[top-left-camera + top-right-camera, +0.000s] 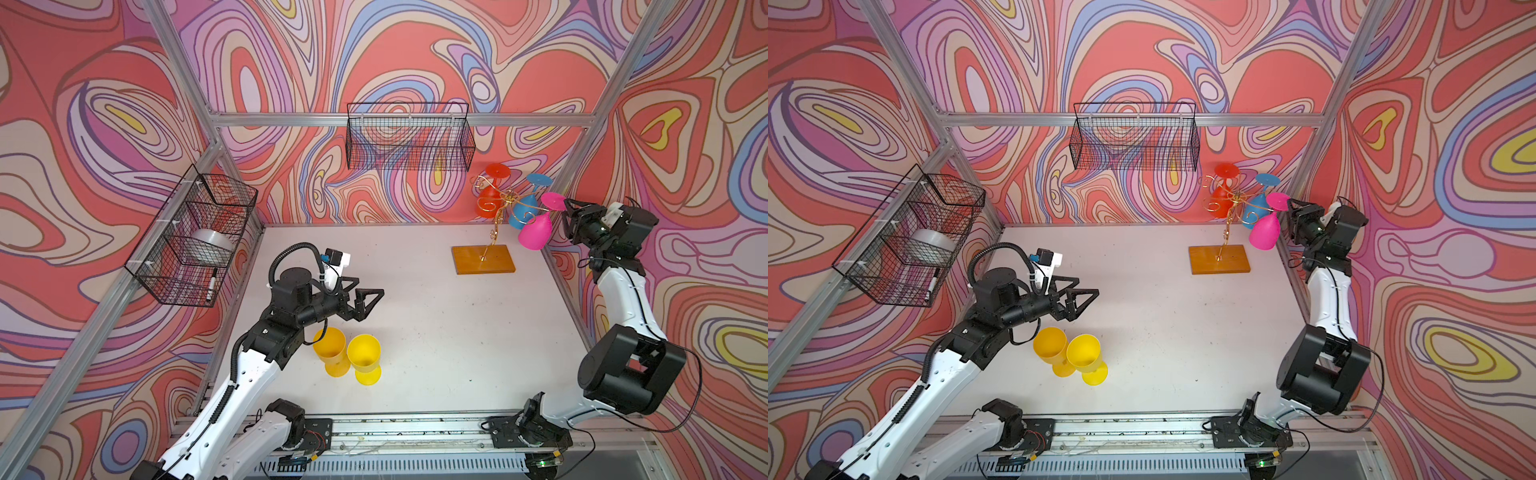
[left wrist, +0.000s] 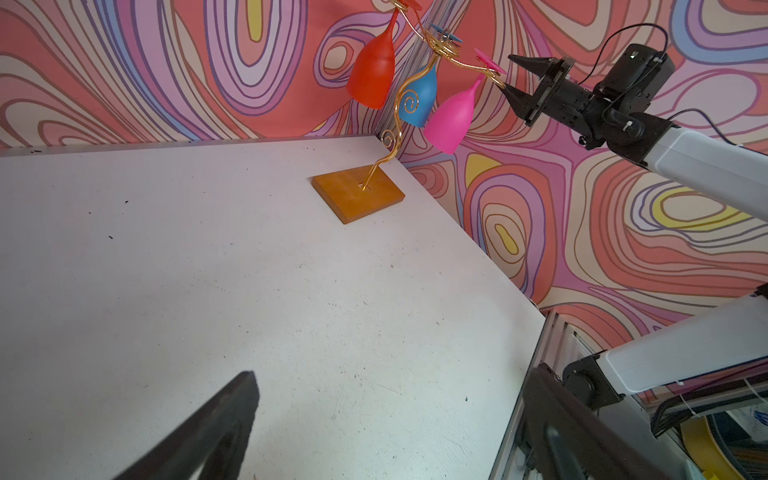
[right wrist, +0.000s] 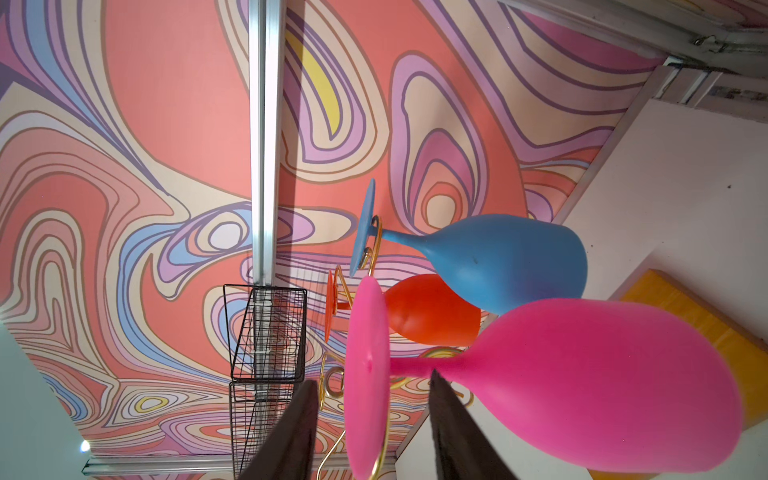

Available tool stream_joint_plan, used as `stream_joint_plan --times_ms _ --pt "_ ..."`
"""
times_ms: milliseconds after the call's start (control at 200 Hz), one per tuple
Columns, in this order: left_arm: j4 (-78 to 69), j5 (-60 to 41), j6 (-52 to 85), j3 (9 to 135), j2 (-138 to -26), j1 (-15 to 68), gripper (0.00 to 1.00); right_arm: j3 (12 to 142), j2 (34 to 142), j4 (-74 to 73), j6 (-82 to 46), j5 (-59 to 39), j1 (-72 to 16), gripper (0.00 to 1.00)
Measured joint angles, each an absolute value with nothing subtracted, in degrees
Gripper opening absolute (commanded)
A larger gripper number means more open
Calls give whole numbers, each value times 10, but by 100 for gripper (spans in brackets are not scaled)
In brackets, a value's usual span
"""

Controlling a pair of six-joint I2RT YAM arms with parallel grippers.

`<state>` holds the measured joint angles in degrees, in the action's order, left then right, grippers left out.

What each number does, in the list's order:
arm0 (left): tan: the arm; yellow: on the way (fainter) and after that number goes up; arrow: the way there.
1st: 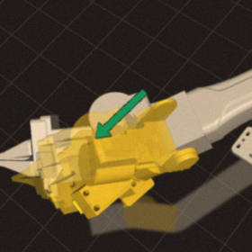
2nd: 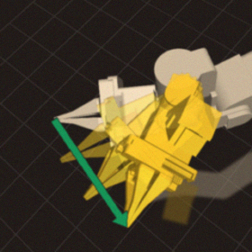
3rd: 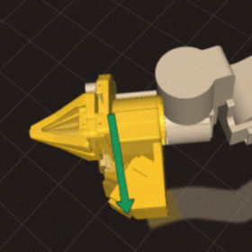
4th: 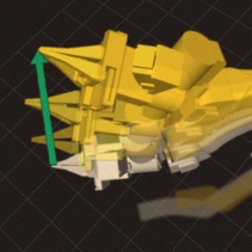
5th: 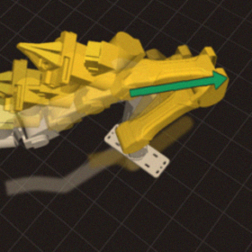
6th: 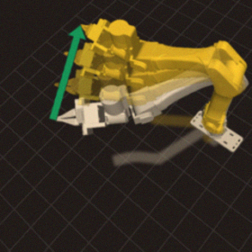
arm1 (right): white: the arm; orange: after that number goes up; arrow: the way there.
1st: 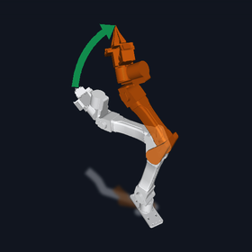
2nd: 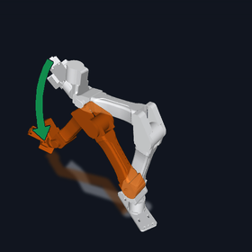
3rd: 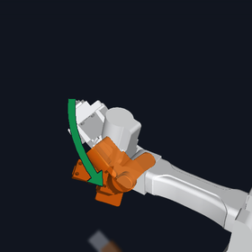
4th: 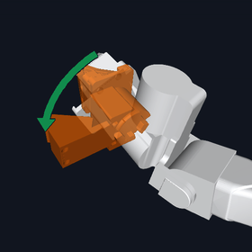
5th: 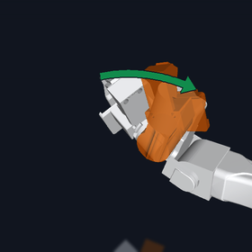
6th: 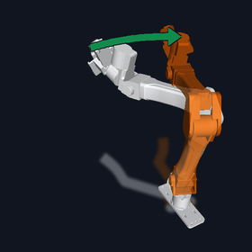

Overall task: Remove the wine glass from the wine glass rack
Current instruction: 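Move the right gripper to the foot of the hanging pink glass, then close the right gripper on the pink glass foot rim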

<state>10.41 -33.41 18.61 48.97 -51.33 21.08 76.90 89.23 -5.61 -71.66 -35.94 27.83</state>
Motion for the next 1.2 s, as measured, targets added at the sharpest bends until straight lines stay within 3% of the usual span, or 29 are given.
stream_joint_plan --times_ms 491,907,1202 --pt "93 -349 186 489 -514 211 100 775 910 -84 -743 -360 278 22" --pt "88 -360 186 489 -514 211 100 802 921 -90 -748 -359 278 0" --pt "87 -360 186 488 -513 211 100 805 921 -87 -751 -357 278 0"
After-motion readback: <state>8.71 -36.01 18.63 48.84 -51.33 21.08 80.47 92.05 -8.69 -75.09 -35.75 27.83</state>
